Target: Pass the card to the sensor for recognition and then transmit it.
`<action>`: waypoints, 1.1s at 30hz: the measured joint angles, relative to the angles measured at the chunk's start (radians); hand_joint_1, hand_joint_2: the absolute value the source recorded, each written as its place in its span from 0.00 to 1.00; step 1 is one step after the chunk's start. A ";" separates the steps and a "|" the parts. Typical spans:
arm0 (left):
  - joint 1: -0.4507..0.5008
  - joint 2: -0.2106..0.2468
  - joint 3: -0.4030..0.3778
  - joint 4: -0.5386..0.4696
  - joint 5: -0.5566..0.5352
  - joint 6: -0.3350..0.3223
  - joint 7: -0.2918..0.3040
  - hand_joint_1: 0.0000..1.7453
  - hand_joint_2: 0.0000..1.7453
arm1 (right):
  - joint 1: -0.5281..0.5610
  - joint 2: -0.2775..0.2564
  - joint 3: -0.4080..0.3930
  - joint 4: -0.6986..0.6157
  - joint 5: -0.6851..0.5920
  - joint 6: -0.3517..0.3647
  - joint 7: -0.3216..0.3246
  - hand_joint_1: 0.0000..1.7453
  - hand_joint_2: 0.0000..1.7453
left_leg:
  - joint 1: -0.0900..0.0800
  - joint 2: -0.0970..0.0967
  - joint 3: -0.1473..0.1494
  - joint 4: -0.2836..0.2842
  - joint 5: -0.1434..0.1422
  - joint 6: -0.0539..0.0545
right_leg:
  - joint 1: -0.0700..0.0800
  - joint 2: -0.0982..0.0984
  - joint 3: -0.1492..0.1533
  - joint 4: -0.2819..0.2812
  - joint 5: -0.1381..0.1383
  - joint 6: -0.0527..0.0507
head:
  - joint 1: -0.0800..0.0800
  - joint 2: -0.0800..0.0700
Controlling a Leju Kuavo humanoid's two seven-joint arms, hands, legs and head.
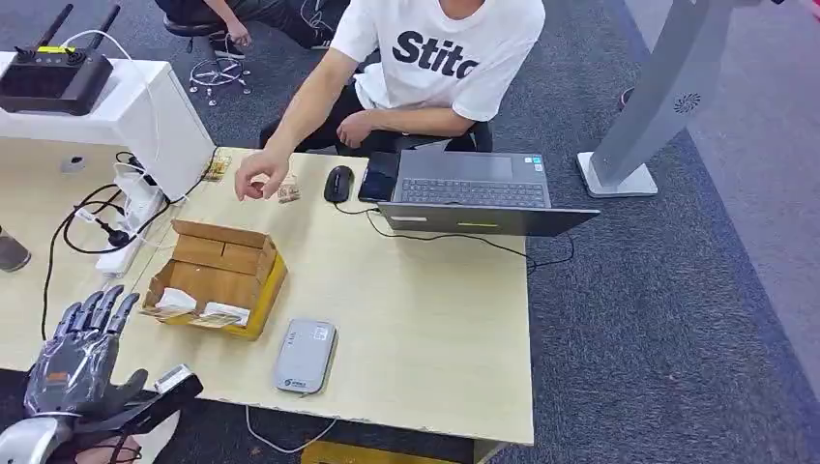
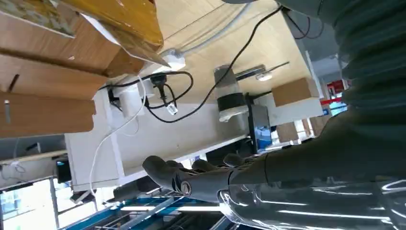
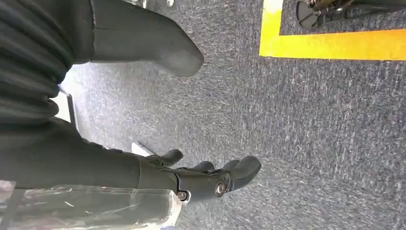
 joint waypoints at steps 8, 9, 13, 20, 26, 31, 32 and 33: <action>-0.069 -0.053 -0.025 0.136 -0.041 0.031 -0.024 0.00 1.00 | -0.004 0.000 0.020 0.000 0.011 0.002 0.011 0.00 1.00 | 0.000 0.001 0.000 0.000 0.000 0.000 | 0.000 0.001 0.000 0.000 0.000 0.000 | -0.001 0.000; -0.081 -0.061 -0.032 0.153 -0.049 0.040 -0.025 0.00 1.00 | -0.004 0.000 0.020 0.000 0.011 0.002 0.011 0.00 1.00 | 0.000 0.000 0.000 0.000 0.000 0.000 | 0.000 0.001 0.000 0.000 0.000 0.000 | -0.001 0.000; -0.104 -0.080 -0.048 0.194 -0.058 0.057 -0.035 0.00 1.00 | -0.005 0.000 0.027 0.000 0.011 0.002 0.011 0.00 1.00 | 0.000 0.000 0.000 0.000 0.000 0.000 | 0.000 0.001 0.000 0.000 0.000 0.000 | 0.000 0.000; -0.130 -0.102 -0.069 0.231 -0.071 0.091 -0.048 0.00 1.00 | -0.005 0.000 0.040 0.000 0.013 0.001 0.012 0.00 1.00 | 0.000 0.000 0.000 0.000 0.000 0.000 | 0.000 0.001 -0.001 0.000 0.000 0.000 | 0.000 0.000; -0.154 -0.116 -0.074 0.249 -0.071 0.113 -0.066 0.00 1.00 | -0.005 0.000 0.045 0.000 0.014 0.002 0.005 0.00 1.00 | 0.000 0.000 0.000 0.000 0.000 0.000 | 0.000 0.001 -0.001 0.000 0.000 0.000 | 0.000 0.000; -0.177 -0.124 -0.085 0.265 -0.075 0.118 -0.078 0.00 1.00 | -0.005 0.000 0.046 0.000 0.016 0.008 0.005 0.00 1.00 | 0.000 0.000 0.000 0.000 0.000 0.000 | 0.000 0.001 0.000 0.000 0.000 0.000 | -0.001 0.000; -0.181 -0.126 -0.087 0.269 -0.075 0.119 -0.079 0.00 1.00 | -0.005 0.000 0.047 0.000 0.017 0.009 0.005 0.00 1.00 | 0.000 0.000 0.000 0.000 0.000 0.000 | 0.000 0.001 0.000 0.000 0.000 0.000 | 0.000 0.000; -0.184 -0.127 -0.088 0.273 -0.076 0.119 -0.079 0.00 1.00 | -0.005 0.000 0.048 0.000 0.018 0.010 0.005 0.00 1.00 | 0.000 0.000 0.000 0.000 0.000 0.000 | 0.000 0.001 0.000 0.000 0.000 0.000 | 0.000 0.000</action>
